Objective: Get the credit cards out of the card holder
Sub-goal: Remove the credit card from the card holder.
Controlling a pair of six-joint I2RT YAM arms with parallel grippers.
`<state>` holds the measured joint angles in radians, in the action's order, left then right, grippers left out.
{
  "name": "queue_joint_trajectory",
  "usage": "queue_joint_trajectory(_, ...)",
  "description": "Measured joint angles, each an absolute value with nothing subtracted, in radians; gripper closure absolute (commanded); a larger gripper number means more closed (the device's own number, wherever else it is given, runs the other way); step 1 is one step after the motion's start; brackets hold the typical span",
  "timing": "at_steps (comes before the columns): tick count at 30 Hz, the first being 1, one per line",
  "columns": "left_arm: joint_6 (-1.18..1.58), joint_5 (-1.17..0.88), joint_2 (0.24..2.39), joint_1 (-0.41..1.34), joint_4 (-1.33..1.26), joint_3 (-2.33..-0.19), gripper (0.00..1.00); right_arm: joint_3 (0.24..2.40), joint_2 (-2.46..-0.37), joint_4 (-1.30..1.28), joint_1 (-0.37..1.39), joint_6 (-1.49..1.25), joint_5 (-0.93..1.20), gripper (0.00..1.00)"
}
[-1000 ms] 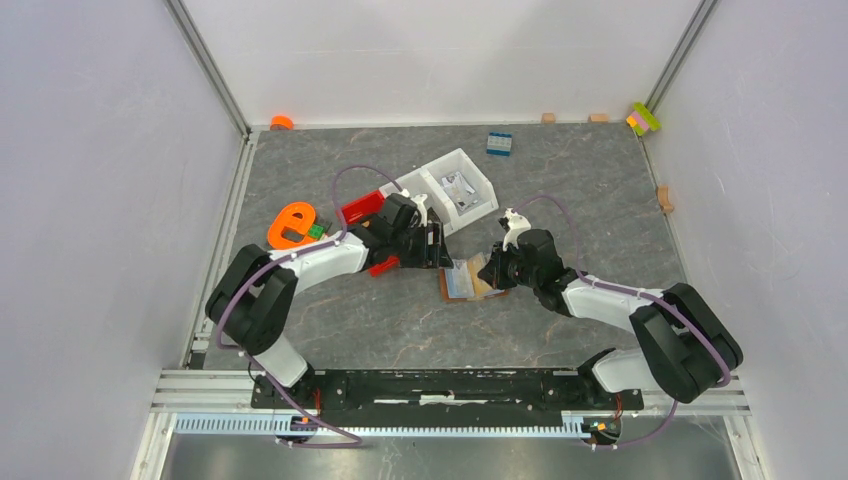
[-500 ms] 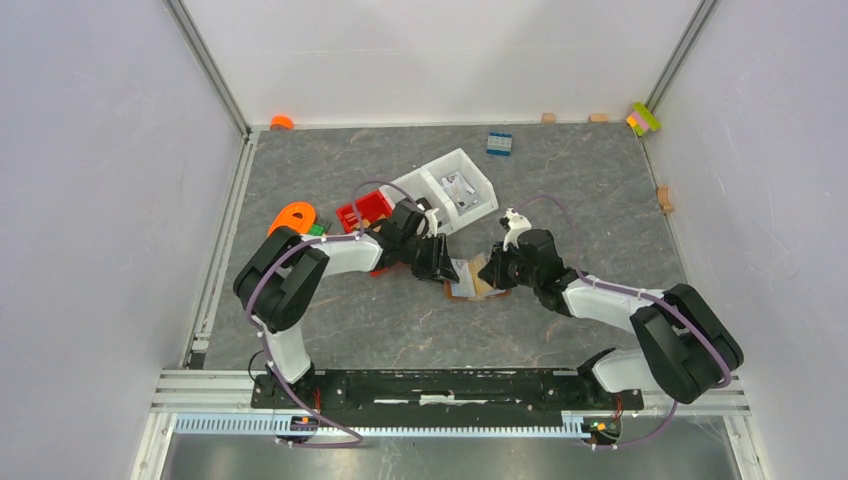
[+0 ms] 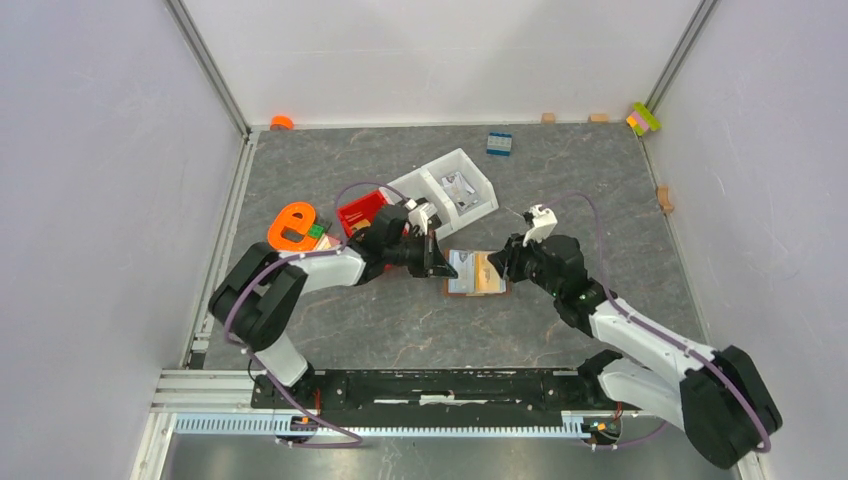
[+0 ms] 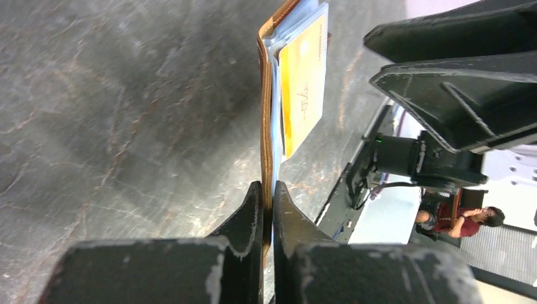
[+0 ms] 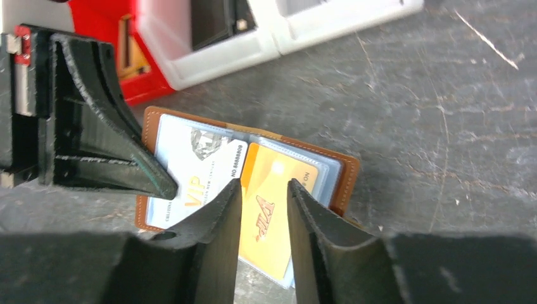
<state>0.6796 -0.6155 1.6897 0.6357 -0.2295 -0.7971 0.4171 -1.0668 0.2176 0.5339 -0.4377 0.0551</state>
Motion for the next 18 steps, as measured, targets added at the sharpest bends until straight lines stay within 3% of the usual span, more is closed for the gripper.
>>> queue_joint_trajectory(5,0.693,-0.648,1.598,0.636,-0.366,-0.735,0.98,0.35,-0.954,0.318,0.534,-0.425,0.142,0.79)
queue_joint_trajectory(9,0.739,-0.675,1.546,0.636,-0.493,-0.68,0.98,0.328,-0.939,0.386,0.534,-0.429,0.215,0.8)
queue_joint_trajectory(13,0.762,-0.689,1.502,0.636,-0.577,-0.639,0.98,0.311,-0.929,0.443,0.534,-0.441,0.27,0.77)
queue_joint_trajectory(18,0.772,-0.691,1.471,0.635,-0.644,-0.61,0.98,0.296,-0.903,0.501,0.525,-0.463,0.311,0.64)
